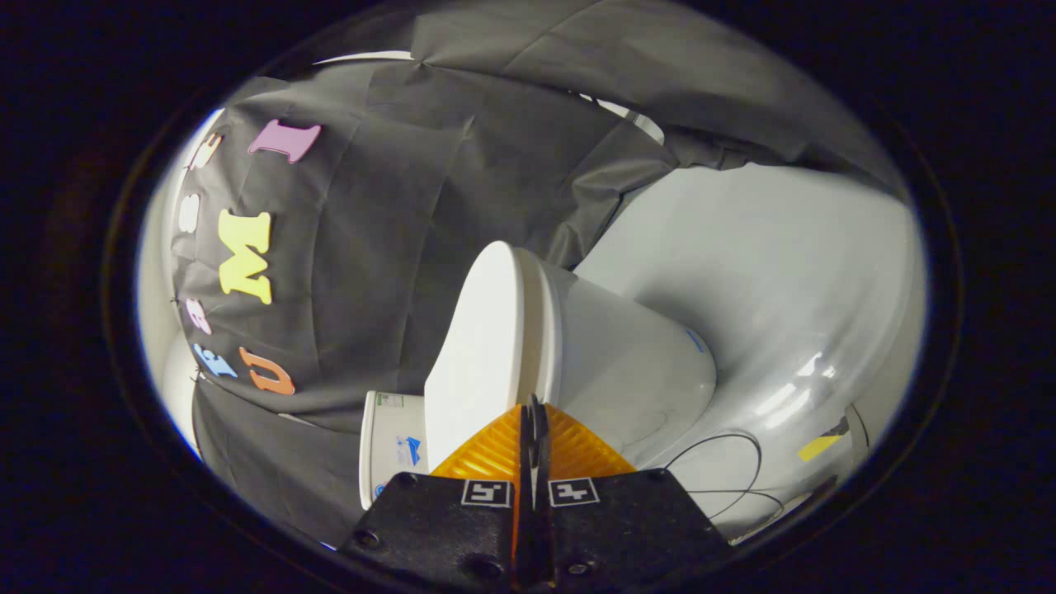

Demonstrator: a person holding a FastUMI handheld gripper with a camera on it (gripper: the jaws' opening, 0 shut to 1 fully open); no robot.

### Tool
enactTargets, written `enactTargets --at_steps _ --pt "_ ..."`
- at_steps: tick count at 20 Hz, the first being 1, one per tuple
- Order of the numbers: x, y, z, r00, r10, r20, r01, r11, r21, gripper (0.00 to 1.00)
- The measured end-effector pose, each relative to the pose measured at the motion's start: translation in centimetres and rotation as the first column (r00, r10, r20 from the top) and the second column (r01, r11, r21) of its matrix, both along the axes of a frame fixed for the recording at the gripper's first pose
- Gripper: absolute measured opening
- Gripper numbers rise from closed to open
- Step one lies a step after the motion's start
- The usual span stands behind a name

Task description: Open the toilet lid.

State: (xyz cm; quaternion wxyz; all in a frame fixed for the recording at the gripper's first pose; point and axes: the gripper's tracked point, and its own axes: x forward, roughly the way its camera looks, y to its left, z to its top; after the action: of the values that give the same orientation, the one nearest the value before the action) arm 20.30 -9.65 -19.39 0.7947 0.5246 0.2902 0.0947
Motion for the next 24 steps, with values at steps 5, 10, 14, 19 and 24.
enactTargets --at_steps 5,10,14,19,24 --pt "-0.4 0.1 2.2 1.0 -0.018 0.011 0.018 0.998 -0.067 0.04" --pt "-1.0 0.5 5.2 0.998 -0.033 0.058 0.042 0.986 -0.161 0.04" --pt "-1.3 1.5 7.6 0.996 -0.038 0.084 0.056 0.974 -0.218 0.04" --pt "-1.9 2.3 10.4 0.991 -0.046 0.122 0.08 0.952 -0.296 0.04" --pt "-2.3 3.4 13.3 0.988 -0.038 0.152 0.087 0.94 -0.33 0.04"
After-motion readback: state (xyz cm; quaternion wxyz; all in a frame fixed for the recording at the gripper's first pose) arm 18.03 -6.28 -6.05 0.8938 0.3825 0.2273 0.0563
